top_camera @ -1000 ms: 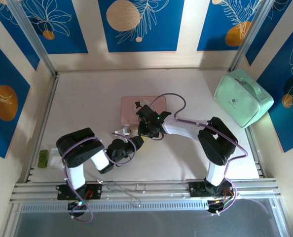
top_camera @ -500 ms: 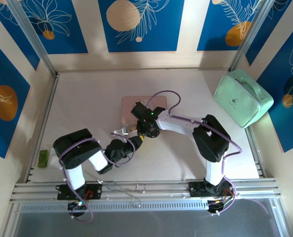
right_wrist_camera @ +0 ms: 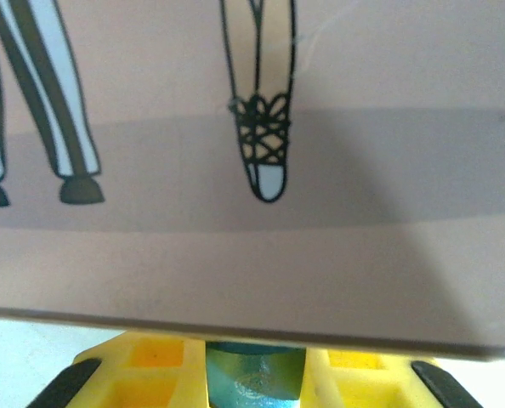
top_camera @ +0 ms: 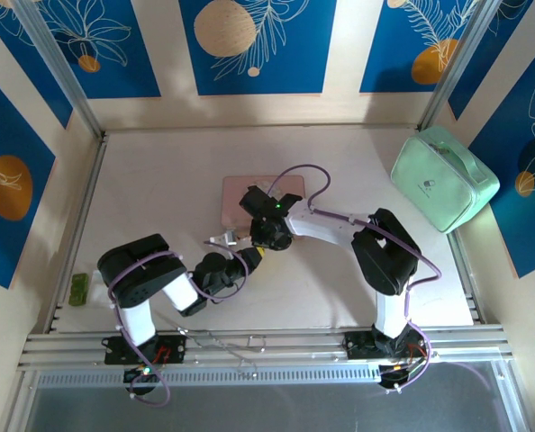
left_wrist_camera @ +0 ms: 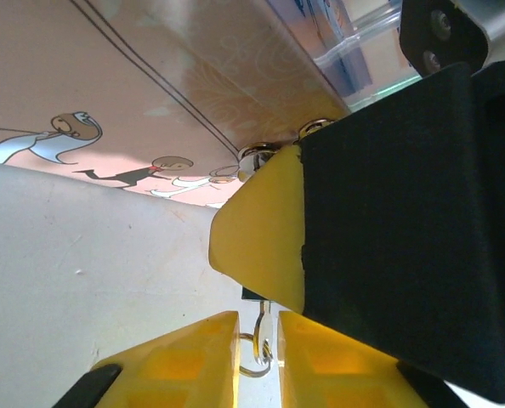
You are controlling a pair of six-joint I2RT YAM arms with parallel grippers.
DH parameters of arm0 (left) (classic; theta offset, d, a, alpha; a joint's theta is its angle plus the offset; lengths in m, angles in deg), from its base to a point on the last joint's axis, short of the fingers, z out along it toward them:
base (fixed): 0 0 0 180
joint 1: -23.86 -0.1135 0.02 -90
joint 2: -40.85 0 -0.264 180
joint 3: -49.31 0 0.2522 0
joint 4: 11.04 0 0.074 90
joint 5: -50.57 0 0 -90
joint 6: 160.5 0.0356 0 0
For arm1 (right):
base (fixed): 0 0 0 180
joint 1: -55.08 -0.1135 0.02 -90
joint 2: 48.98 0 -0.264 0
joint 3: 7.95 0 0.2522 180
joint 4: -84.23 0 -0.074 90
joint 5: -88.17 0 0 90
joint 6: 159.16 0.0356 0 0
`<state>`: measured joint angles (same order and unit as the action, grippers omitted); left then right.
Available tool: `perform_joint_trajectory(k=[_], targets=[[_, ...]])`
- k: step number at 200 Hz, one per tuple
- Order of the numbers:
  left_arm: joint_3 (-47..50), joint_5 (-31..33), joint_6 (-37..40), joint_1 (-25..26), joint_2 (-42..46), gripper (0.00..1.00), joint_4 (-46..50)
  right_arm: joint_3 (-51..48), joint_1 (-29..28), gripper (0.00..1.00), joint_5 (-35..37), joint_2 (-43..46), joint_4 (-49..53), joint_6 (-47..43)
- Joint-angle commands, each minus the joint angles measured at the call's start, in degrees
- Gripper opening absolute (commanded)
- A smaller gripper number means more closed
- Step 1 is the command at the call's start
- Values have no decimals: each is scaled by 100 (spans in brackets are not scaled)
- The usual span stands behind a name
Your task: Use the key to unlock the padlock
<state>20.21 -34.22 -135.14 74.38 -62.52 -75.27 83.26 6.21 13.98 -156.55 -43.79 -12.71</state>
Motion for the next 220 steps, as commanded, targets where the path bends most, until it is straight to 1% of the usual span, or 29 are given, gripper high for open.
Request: perform_joint_trajectory(k=[1,12,27,39,58,71,93,100,121,131,152,180,211,220], targets=[[-174,-31,92,19,-78,19,-253,250,-10,0,-227,-140,243,27],[-198,-38,123,21,-78,19,-195,245,-18,0,-246,-143,225,47],[-240,-94,193,20,-108,23,-154,132,-14,0,-276,-72,120,82],[-210,-104,223,21,-147,24,-263,73,1,0,-331,-45,51,120],[-112,-12,231,14,-107,15,-261,29,33,0,-367,-53,4,147],[-176,-105,272,-15,-109,15,-157,16,28,0,-388,-78,-16,180],[-366,-246,285,-16,-211,18,-95,31,35,0,-439,-120,-18,210],[-395,-241,274,-15,-248,17,-131,50,37,0,-439,-115,-9,201],[-433,-205,255,-25,-312,8,-173,103,46,0,-439,-122,76,183],[-444,-213,222,-25,-342,7,-184,108,53,0,-439,-113,98,185],[-427,-227,173,-28,-416,8,-269,78,72,0,-494,-93,66,210],[-383,-240,197,-31,-357,18,-269,9,96,0,-576,-71,15,305],[-221,-149,284,-33,-186,23,-236,28,147,0,-623,-71,53,317],[-181,-118,322,-30,-159,23,-193,33,141,0,-623,-55,54,312]])
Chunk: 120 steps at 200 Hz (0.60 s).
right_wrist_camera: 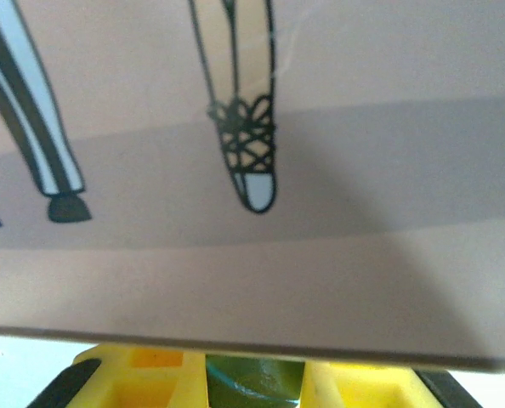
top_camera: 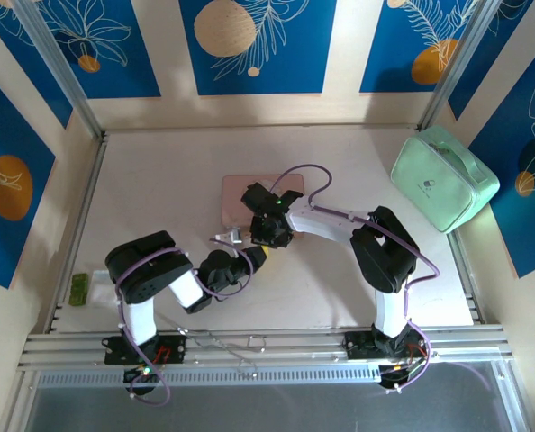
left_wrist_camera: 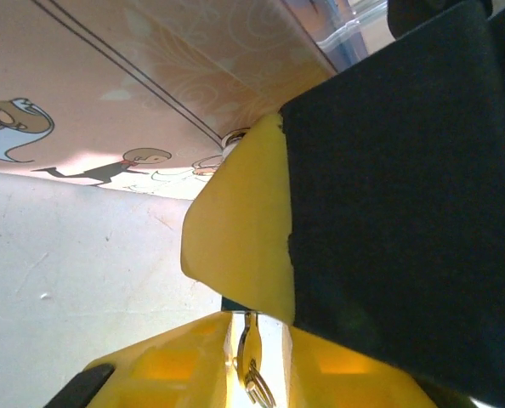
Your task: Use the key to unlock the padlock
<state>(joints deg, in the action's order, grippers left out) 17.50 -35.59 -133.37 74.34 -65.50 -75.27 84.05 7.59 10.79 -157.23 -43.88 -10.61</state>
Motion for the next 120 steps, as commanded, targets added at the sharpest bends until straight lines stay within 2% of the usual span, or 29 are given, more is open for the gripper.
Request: perform_joint_trajectory(k=[1,38,70,100,120], targets=[[94,20,144,-28,139,23,-187,-45,3,0,-304,14,63,99],[34,-32,113,-27,13,8,-216,-71,-6,0,-333,41,65,122],[-46,3,130,-36,38,4,-28,-109,-13,0,-348,76,63,136],[-137,161,328,-22,373,0,734,-44,-15,0,-365,42,154,160],[-216,520,663,69,872,0,1665,-10,0,0,-436,23,195,213]])
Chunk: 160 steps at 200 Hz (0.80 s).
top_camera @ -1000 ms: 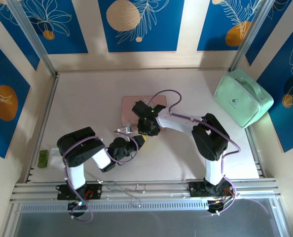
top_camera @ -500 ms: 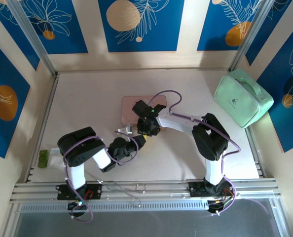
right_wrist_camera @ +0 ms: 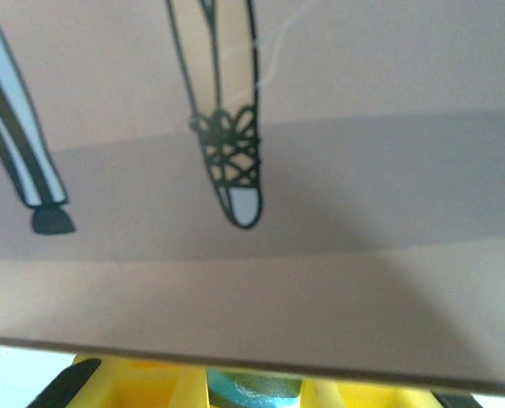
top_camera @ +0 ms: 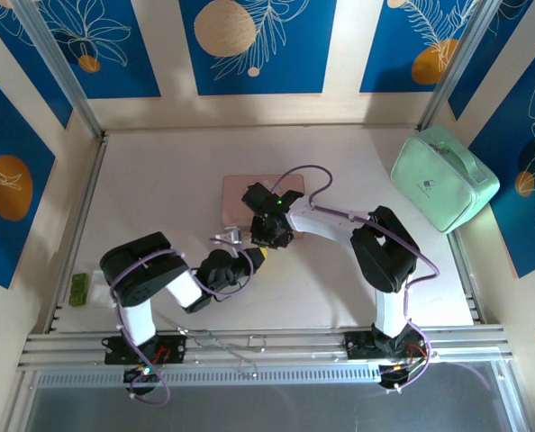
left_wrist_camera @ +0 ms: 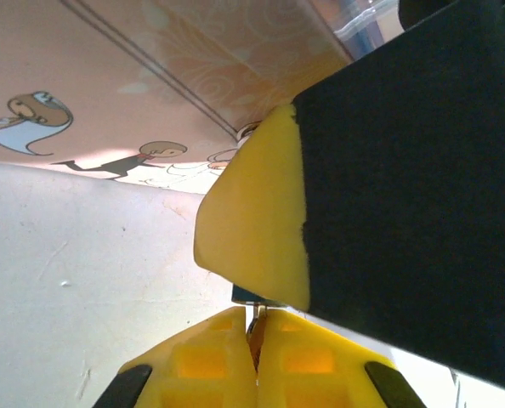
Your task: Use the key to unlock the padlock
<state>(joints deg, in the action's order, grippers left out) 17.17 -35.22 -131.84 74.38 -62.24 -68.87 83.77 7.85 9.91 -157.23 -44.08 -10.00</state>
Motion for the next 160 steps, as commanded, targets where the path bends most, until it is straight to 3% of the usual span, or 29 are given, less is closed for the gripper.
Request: perform_joint_trajectory(k=[1,33,68,124,160], targets=[[-197,510,532,72,576,0,1099,14,-25,0,-362,23,210,159],[-544,1641,1468,508,1392,0,2979,-84,-17,0,-552,14,95,309],[-777,3089,2480,1113,1512,0,3627,-562,88,0,-973,57,-451,524],[-1684,4541,4073,1999,711,0,4031,-872,239,0,-1155,242,-697,608],[-1877,4879,4029,2239,619,0,4514,-1289,129,0,-1363,212,-1030,854]])
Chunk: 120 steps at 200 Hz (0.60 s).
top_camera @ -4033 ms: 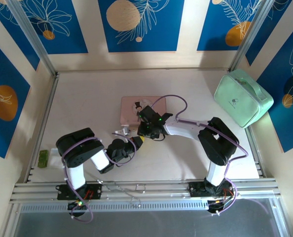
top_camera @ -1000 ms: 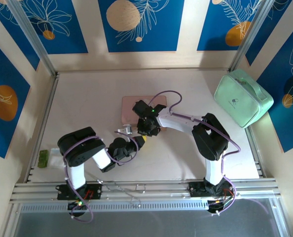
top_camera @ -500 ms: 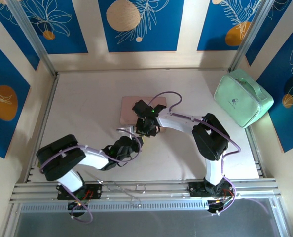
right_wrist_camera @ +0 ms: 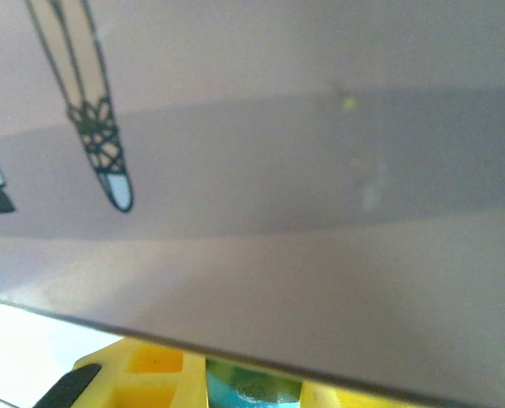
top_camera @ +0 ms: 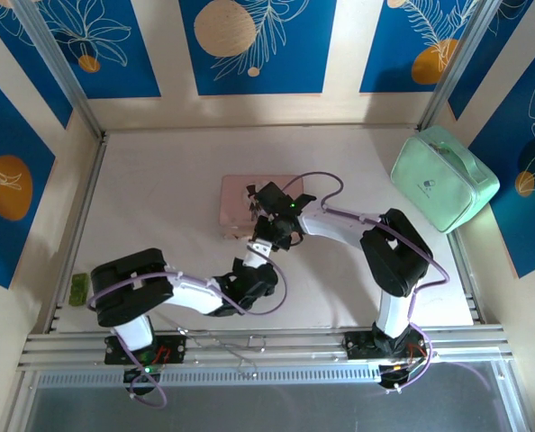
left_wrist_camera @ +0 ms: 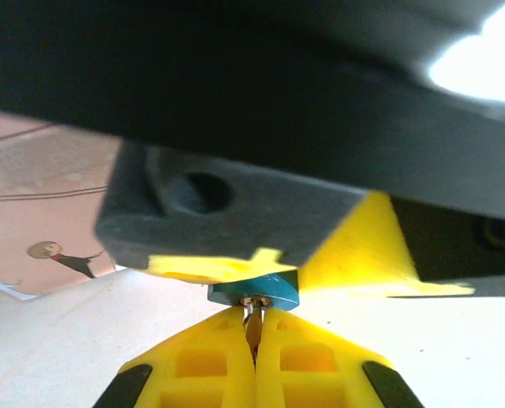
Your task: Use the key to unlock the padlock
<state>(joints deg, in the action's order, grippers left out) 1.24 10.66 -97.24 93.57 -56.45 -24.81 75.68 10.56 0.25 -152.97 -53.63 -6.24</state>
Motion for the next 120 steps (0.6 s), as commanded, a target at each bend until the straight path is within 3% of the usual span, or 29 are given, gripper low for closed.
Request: perform_joint_trajectory(k=[1,53,72,76,81,95,120], targets=[[-285,291,558,322,42,0,116,-512,-144,0,-404,-212,-98,490],[-428,199,376,374,75,0,417,-1311,-1,0,-352,109,-1261,382],[-466,175,-26,376,459,48,969,-1388,40,0,-281,211,-1508,195],[-463,165,-150,377,571,65,1129,-1381,47,0,-286,211,-1517,160],[-464,124,-300,376,705,76,1338,-1372,51,0,-281,212,-1530,107],[-408,-57,-708,376,1127,83,1919,-1327,39,0,-204,207,-1460,9],[-191,-219,-1951,357,2073,83,3435,-1264,-9,2,-57,160,-1371,-133]])
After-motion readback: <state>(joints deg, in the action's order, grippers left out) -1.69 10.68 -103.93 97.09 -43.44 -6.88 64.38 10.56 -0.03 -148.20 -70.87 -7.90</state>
